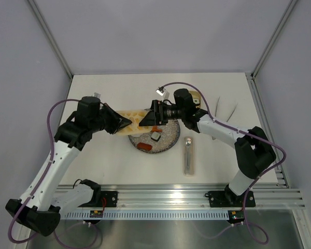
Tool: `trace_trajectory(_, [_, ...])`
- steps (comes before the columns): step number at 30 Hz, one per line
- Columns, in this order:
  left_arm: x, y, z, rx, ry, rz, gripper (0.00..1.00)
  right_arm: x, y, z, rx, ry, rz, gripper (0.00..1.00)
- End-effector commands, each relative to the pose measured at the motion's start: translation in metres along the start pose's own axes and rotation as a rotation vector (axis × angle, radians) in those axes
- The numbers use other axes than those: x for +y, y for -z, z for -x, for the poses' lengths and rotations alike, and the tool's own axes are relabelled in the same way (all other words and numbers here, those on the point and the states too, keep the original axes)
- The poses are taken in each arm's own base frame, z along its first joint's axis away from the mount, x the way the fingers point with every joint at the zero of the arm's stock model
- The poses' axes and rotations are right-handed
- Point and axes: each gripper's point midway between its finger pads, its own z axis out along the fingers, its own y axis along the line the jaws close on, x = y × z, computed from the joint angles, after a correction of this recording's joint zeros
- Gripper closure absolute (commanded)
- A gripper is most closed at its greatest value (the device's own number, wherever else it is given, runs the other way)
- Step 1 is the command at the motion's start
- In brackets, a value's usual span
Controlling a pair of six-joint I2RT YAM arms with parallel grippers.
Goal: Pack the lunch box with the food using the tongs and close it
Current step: Pick up the box lid from the center of the board.
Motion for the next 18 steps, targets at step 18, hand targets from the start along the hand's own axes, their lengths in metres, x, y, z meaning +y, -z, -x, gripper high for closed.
trace_trajectory(18, [-0.029,-0.010,-0.018,0.293,-0.549,-0.124,1.00,0.016,0.068,-0.008,0.203,0.267,-0.072,0.11])
